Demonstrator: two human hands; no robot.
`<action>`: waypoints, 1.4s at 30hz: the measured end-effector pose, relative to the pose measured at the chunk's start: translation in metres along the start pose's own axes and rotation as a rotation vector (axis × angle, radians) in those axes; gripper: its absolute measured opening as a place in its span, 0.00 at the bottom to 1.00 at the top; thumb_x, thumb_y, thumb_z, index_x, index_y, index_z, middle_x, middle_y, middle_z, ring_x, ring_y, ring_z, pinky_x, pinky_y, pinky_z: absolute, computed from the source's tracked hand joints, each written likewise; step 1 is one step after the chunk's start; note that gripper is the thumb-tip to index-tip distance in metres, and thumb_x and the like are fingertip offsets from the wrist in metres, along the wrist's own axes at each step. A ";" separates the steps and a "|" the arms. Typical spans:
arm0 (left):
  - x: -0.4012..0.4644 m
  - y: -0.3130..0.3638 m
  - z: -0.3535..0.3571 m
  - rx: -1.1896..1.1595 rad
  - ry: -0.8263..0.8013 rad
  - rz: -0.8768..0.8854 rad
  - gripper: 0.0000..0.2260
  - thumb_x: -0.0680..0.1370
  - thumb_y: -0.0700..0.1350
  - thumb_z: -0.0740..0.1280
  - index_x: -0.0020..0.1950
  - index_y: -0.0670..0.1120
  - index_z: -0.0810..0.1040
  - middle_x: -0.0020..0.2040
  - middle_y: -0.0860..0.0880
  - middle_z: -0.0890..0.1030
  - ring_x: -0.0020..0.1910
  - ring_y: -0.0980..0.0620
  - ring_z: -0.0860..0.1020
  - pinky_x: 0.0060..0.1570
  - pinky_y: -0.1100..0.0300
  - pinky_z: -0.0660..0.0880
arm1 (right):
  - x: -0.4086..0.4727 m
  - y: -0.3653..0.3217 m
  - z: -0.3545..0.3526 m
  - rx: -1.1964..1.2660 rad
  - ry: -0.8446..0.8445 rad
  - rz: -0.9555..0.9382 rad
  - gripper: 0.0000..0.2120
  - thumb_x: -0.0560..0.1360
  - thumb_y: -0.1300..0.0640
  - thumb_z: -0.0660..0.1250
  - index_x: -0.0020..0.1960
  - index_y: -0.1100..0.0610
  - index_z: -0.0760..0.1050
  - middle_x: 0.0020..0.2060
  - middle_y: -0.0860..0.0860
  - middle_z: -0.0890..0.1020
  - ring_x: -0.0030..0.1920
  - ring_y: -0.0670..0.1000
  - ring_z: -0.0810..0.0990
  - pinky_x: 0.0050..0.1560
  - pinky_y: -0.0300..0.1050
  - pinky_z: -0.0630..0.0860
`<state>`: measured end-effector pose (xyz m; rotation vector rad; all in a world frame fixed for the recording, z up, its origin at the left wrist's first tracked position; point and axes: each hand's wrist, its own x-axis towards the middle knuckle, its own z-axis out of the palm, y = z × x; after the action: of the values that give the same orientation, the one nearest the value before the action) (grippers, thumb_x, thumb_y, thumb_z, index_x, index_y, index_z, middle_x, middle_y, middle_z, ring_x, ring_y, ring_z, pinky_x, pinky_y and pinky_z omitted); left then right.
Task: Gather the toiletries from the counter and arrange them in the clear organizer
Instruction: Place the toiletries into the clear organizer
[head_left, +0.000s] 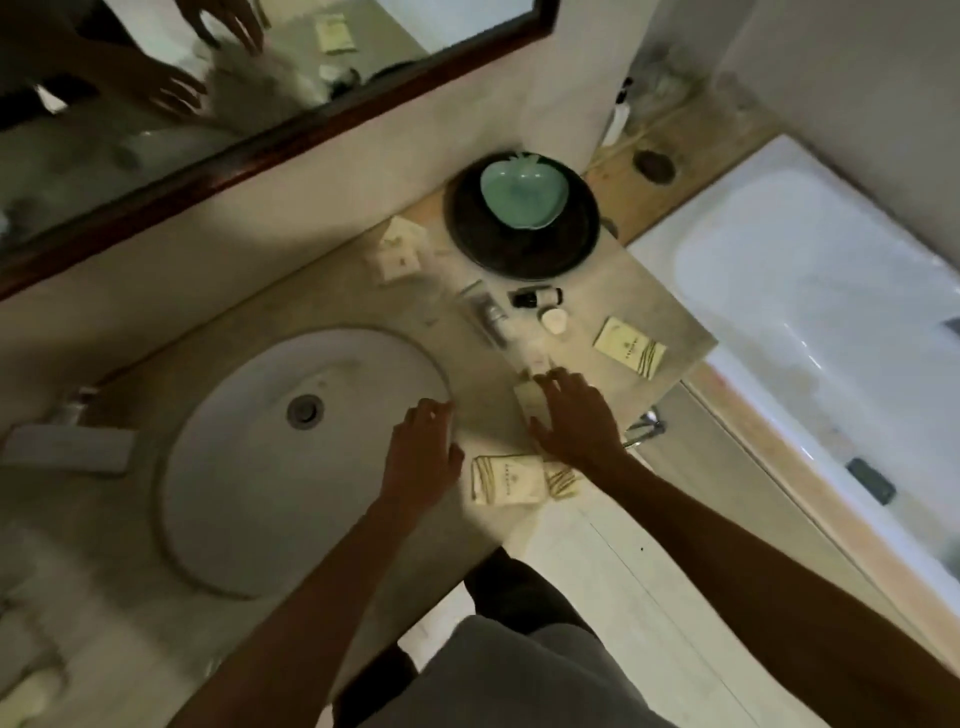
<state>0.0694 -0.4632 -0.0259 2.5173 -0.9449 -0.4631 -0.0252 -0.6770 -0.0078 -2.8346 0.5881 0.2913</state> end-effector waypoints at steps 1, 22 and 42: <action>0.013 0.009 0.004 0.019 -0.014 0.001 0.25 0.71 0.43 0.68 0.68 0.46 0.70 0.61 0.44 0.73 0.58 0.43 0.73 0.54 0.48 0.73 | 0.004 0.018 -0.005 0.011 -0.014 0.067 0.27 0.75 0.46 0.68 0.70 0.55 0.70 0.65 0.55 0.74 0.59 0.57 0.74 0.54 0.52 0.74; 0.100 0.034 0.021 0.075 -0.146 -0.214 0.20 0.77 0.43 0.65 0.69 0.47 0.67 0.65 0.45 0.68 0.60 0.46 0.72 0.56 0.50 0.75 | 0.056 0.050 0.005 -0.367 -0.376 -0.771 0.39 0.59 0.55 0.83 0.68 0.50 0.74 0.69 0.55 0.74 0.70 0.61 0.70 0.62 0.57 0.74; 0.232 0.024 -0.024 0.295 -0.284 0.208 0.25 0.75 0.48 0.67 0.70 0.44 0.66 0.62 0.42 0.76 0.57 0.42 0.76 0.56 0.49 0.74 | 0.081 0.029 -0.016 -0.189 -0.356 -0.650 0.22 0.75 0.55 0.69 0.68 0.52 0.70 0.62 0.51 0.76 0.63 0.53 0.72 0.67 0.49 0.66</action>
<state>0.2329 -0.6317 -0.0307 2.6117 -1.4624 -0.6699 0.0380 -0.7362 -0.0175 -2.8482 -0.4474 0.7230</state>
